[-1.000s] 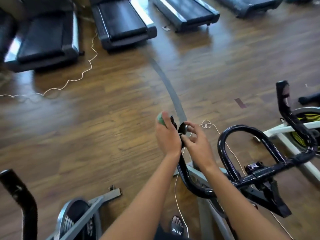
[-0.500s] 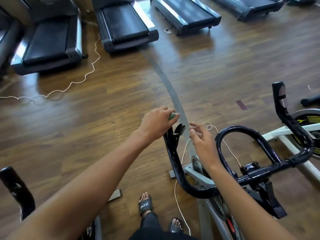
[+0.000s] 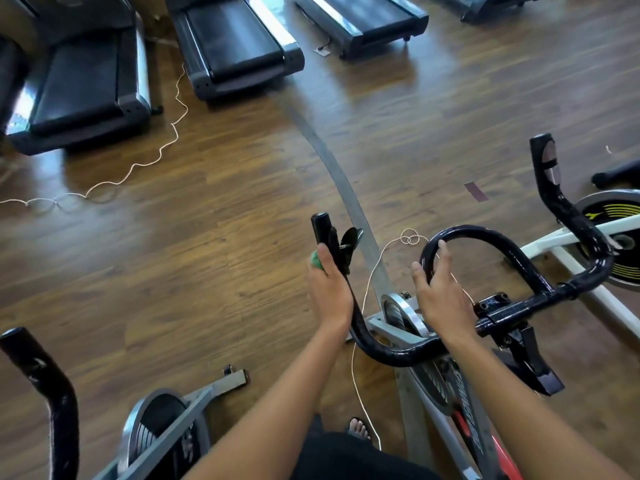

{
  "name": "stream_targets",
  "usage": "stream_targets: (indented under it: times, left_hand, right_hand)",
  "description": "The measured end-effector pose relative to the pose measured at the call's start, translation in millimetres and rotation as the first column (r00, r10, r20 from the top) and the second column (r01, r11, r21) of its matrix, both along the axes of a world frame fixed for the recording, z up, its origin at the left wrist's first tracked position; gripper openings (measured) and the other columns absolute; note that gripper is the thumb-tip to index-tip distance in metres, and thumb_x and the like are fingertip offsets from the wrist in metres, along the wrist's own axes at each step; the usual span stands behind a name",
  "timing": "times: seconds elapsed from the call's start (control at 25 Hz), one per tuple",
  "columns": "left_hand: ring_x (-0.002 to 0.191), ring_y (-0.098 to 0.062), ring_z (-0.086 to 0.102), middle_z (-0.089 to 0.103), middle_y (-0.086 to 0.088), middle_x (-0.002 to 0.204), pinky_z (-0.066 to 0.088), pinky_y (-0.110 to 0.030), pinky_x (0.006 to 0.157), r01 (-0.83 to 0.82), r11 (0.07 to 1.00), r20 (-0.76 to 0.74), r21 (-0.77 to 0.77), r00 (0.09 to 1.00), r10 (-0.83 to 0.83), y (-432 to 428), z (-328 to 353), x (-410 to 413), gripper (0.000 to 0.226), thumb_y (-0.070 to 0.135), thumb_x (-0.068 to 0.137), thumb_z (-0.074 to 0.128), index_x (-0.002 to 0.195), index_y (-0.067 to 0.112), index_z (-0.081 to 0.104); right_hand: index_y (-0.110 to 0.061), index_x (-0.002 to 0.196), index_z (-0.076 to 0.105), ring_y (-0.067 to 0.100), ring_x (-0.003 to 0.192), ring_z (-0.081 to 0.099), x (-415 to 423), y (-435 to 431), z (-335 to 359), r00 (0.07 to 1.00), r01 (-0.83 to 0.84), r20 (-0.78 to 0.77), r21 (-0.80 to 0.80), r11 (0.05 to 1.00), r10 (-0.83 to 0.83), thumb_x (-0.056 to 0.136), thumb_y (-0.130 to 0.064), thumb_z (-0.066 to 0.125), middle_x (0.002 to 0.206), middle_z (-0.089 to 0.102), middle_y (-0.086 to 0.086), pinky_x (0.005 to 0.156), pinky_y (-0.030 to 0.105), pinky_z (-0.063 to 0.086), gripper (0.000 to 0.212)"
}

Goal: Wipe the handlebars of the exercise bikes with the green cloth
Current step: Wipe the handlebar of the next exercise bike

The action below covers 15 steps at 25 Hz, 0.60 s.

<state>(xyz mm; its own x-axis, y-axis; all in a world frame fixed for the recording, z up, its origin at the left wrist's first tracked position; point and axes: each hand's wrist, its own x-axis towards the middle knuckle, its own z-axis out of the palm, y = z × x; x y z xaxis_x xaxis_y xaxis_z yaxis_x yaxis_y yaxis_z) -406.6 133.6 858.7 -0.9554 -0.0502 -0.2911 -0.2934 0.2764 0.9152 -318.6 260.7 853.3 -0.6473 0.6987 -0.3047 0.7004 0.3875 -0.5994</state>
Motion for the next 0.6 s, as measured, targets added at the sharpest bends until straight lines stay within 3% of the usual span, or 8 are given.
stream_targets:
  times: [0.12,0.2,0.32,0.44,0.6]
  left_hand:
    - [0.072,-0.009,0.055,0.055,0.011,0.08,0.038,-0.026,0.064,-0.009,1.0,-0.105,-0.005,0.994,0.008,2,13,-37,0.05,0.053,0.103,0.029,0.108,0.013,0.057]
    - [0.075,-0.014,0.056,0.056,0.01,0.08,0.036,-0.03,0.067,-0.015,0.999,-0.129,-0.033,0.992,0.011,7,18,-42,0.05,0.055,0.103,0.029,0.109,0.013,0.056]
    - [0.093,-0.022,0.06,0.061,0.003,0.095,0.037,-0.031,0.078,-0.004,0.999,0.001,-0.039,1.0,0.004,2,-10,9,0.049,0.057,0.102,0.025,0.112,0.02,0.055]
    - [0.097,-0.019,0.054,0.057,0.005,0.097,0.04,-0.035,0.092,0.009,0.999,0.164,-0.037,0.986,-0.003,-9,-16,69,0.041,0.057,0.102,0.021,0.098,0.027,0.049]
    - [0.102,-0.028,0.059,0.061,-0.004,0.101,0.045,-0.042,0.092,0.016,0.999,0.211,-0.033,0.977,-0.008,-6,-15,34,0.046,0.058,0.102,0.022,0.101,0.022,0.05]
  right_hand:
    - [-0.035,0.157,-0.004,0.04,0.107,0.06,2,-3,1,0.999,-0.003,0.032,0.034,0.999,0.002,0.103,-0.056,0.025,0.118,0.065,0.022,0.081,0.044,0.039,0.065]
    - [-0.035,0.157,-0.004,0.039,0.109,0.059,4,1,1,1.0,0.002,0.022,0.008,1.0,-0.002,0.103,-0.055,0.026,0.119,0.064,0.022,0.08,0.043,0.036,0.064]
    - [-0.038,0.156,-0.006,0.04,0.113,0.058,3,4,1,1.0,-0.001,0.026,-0.009,1.0,0.002,0.103,-0.056,0.025,0.123,0.063,0.021,0.084,0.045,0.038,0.064]
    - [-0.043,0.152,-0.01,0.037,0.105,0.063,2,7,-11,1.0,-0.008,0.001,-0.009,1.0,0.008,0.101,-0.06,0.022,0.112,0.069,0.013,0.085,0.047,0.041,0.063]
    - [-0.048,0.149,-0.013,0.032,0.085,0.068,2,11,-23,0.999,-0.024,-0.046,-0.03,0.999,0.022,0.098,-0.06,0.019,0.099,0.071,0.003,0.088,0.05,0.048,0.061]
